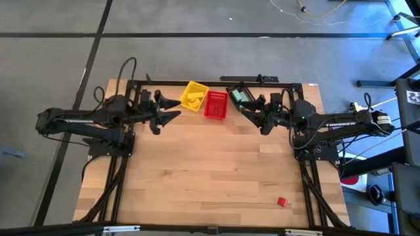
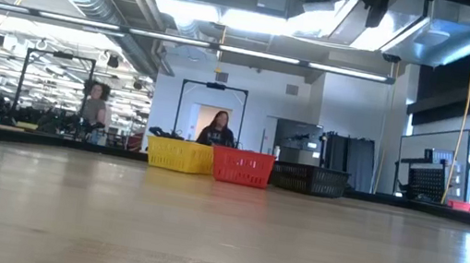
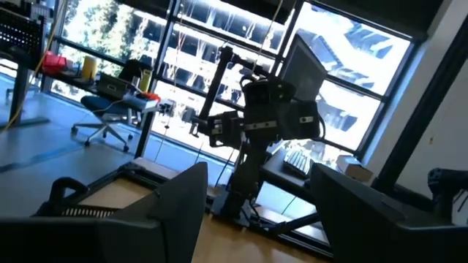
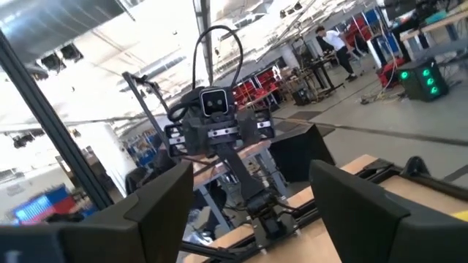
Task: Sort & place blocks by color
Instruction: Put the red block into the red bin
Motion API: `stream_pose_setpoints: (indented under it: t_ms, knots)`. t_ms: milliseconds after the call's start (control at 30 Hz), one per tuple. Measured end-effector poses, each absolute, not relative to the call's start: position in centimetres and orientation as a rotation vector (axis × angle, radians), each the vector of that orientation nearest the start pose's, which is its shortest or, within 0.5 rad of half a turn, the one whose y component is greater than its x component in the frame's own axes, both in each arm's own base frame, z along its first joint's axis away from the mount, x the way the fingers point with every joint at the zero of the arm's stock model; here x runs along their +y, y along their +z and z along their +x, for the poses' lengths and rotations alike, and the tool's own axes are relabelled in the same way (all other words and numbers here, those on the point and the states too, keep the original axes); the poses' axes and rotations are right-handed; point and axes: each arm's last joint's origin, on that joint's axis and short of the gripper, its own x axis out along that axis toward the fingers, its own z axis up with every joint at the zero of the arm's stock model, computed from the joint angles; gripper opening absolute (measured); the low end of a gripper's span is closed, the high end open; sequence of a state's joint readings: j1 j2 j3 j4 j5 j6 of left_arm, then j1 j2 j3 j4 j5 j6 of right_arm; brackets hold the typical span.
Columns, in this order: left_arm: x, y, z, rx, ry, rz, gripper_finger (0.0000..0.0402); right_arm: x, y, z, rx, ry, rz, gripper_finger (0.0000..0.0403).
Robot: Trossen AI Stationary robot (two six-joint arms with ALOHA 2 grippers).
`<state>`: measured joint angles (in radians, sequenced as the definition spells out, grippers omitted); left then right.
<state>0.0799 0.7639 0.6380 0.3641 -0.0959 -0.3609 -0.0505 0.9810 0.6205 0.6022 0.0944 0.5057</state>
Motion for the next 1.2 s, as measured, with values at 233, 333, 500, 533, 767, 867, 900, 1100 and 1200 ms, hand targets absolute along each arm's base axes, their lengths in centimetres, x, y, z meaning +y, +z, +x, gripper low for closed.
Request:
stream_pose_setpoints:
  t_ms: [233, 333, 500, 533, 767, 867, 900, 1100, 1200]
  knots:
    - [1.6, 33.8, 17.1, -0.269, 0.122, -0.354, 0.0234, -1.2, 31.6, 21.7, -0.26, -0.024, 0.574, 0.0275]
    - [1.6, 33.8, 17.1, -0.268, 0.121, -0.354, 0.0234, -1.2, 31.4, 21.8, -0.234, -0.024, 0.597, 0.0275]
    - [1.6, 33.8, 17.1, -0.269, 0.119, -0.361, 0.0234, -0.9, 32.2, 22.6, -0.001, -0.071, 0.594, 0.0275]
    - [1.6, 33.8, 17.1, -0.269, 0.118, -0.361, 0.0234, -0.8, 32.6, 22.9, 0.061, -0.071, 0.591, 0.0275]
    - [1.6, 33.8, 17.1, -0.268, 0.118, -0.361, 0.0234, 1.9, 34.2, 23.4, 0.585, 0.031, 0.658, 0.0275]
    - [1.6, 33.8, 17.1, -0.268, 0.118, -0.361, 0.0234, 4.0, 33.3, 22.7, 0.793, 0.046, 0.739, 0.0275]
    - [1.6, 33.8, 17.1, -0.268, 0.118, -0.361, 0.0234, 4.8, 32.9, 22.4, 0.862, 0.036, 0.761, 0.0275]
    - [1.6, 33.8, 17.1, -0.268, 0.118, -0.361, 0.0234, 9.4, 29.8, 19.9, 1.158, -0.02, 0.865, 0.0275]
    - [1.6, 33.8, 17.1, -0.268, 0.119, -0.355, 0.0234, 11.1, 28.6, 18.8, 1.232, -0.048, 0.907, 0.0275]
